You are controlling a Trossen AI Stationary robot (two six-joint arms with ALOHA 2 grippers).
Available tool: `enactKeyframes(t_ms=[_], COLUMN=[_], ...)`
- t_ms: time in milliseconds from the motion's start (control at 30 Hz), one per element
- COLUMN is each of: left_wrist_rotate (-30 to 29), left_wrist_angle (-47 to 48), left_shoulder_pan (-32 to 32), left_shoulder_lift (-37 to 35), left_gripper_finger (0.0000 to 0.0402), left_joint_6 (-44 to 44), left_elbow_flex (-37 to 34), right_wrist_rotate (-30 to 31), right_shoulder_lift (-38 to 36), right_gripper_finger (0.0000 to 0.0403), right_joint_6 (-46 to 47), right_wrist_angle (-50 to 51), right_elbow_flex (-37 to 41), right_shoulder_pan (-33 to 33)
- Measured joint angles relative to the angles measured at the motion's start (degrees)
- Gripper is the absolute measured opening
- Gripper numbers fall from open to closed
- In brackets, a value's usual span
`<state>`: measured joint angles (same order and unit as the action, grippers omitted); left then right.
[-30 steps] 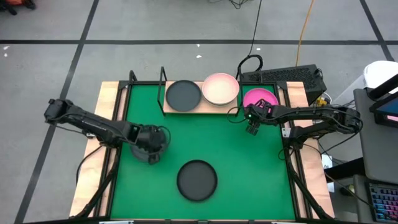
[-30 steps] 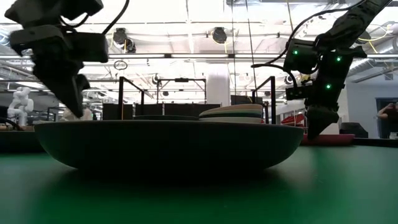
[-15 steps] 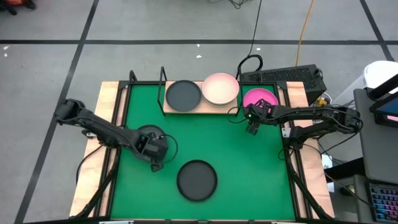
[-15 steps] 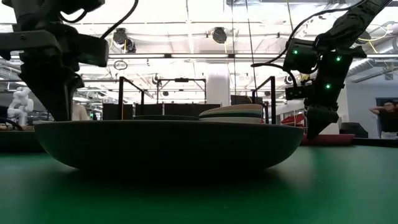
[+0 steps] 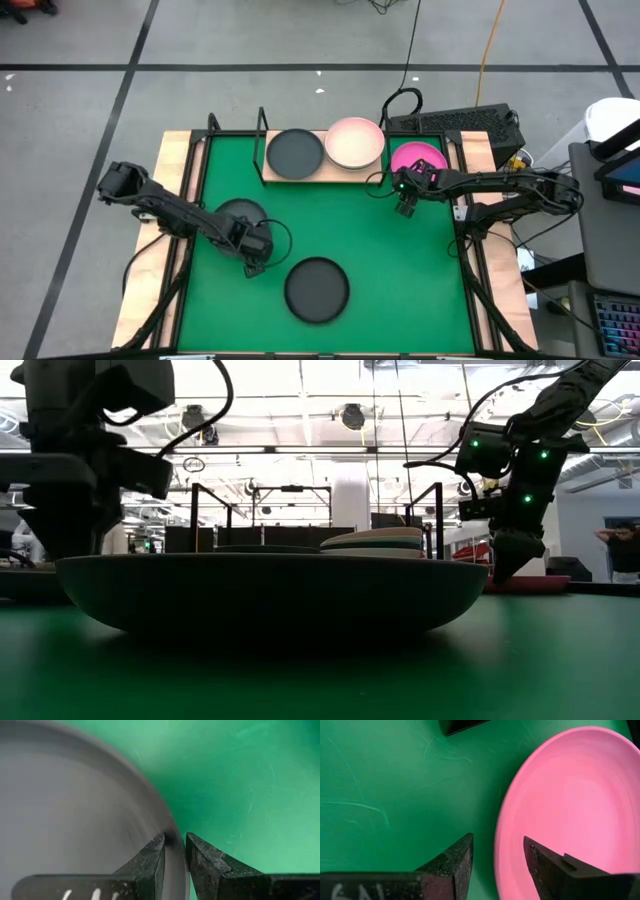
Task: Place and stack plates onto a shelf
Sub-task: Stack the top black plate on top of the black plate
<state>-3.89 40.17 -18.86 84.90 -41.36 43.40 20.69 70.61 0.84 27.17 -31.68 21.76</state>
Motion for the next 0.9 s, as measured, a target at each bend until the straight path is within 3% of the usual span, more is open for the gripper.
enactKeyframes(t_ms=[167, 333, 567, 700, 900], left_wrist_rotate=[1.4, 1.8, 0.6, -6.2, -21.7], left_wrist_angle=[0.8, 3.0, 12.9, 14.4, 14.9], left_shoulder_pan=[0.3, 0.3, 0.3, 0.5, 4.9], left_shoulder_lift=[0.7, 0.5, 0.7, 0.6, 0.5], left_gripper_finger=[0.0071, 0.0014, 0.0009, 0.0009, 0.0009], left_joint_6=[0.3, 1.2, 8.1, 18.8, 36.8], left_elbow_flex=[0.0, 1.1, 12.7, 22.3, 32.0], right_wrist_rotate=[0.0, 0.0, -1.8, -3.0, -3.0], right_shoulder_lift=[0.0, 0.0, -1.6, -4.8, -11.4], right_gripper_finger=[0.0155, 0.0155, 0.0155, 0.0155, 0.0155], right_joint_6=[0.0, 0.0, -0.2, -0.1, 0.0], right_wrist_angle=[-0.5, -0.7, -0.2, 0.3, 0.5], right_elbow_flex=[0.0, 0.0, 0.0, 0.0, 0.0], right_shoulder_pan=[0.0, 0.0, -0.1, -0.1, -0.1])
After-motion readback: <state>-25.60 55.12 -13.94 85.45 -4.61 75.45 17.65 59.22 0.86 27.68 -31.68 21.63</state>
